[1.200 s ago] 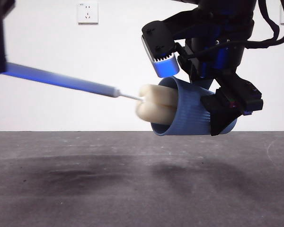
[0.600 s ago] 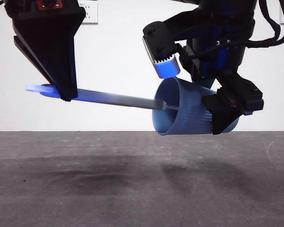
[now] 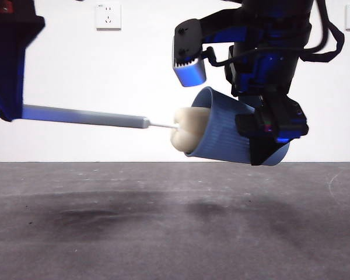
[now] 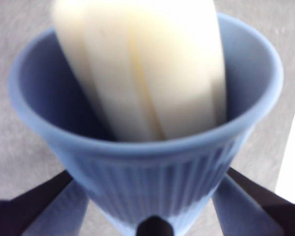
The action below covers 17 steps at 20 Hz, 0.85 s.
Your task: Pick up the cup brush,pick up the cup,insert the brush into the cup,clean the cup,put the cup brush back,put the cup back to the fixed position on the table
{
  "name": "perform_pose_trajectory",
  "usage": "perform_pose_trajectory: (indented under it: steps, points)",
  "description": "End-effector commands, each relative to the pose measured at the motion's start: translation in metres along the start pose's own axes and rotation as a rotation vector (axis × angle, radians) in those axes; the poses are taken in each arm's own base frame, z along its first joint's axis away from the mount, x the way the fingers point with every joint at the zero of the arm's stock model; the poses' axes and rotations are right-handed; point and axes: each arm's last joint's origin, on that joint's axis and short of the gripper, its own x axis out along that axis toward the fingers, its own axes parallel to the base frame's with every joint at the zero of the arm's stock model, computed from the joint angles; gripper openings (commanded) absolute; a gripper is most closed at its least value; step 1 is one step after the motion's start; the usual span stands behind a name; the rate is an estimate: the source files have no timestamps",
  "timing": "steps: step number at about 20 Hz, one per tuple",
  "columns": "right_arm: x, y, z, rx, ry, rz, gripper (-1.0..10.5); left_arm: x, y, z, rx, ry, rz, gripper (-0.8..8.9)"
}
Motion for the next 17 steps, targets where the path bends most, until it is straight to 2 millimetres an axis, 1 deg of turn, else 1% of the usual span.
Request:
perform_pose_trajectory:
  steps: [1,7,11,13,15,17]
  points:
    - [-0.001,0.000,0.000,0.124,0.002,-0.002,-0.1,-0.004,0.009,-0.005,-0.072,0.003,0.027,-0.08]
    - [-0.001,0.000,0.000,0.376,0.002,-0.002,-0.1,-0.006,0.026,-0.015,-0.156,0.023,0.046,-0.08]
    - [-0.003,-0.001,-0.001,0.593,-0.008,0.001,-0.1,-0.005,0.037,-0.018,-0.232,0.018,0.060,-0.08]
    - [-0.008,-0.003,-0.002,0.711,-0.040,0.023,-0.1,-0.005,0.041,-0.015,-0.298,-0.028,0.065,-0.08]
    - [-0.017,-0.008,-0.005,0.848,-0.089,0.050,-0.1,-0.003,0.044,-0.009,-0.391,-0.116,0.040,-0.08]
    - [-0.030,-0.014,-0.011,0.968,-0.143,0.056,-0.1,0.006,0.045,-0.005,-0.470,-0.178,0.040,-0.09]
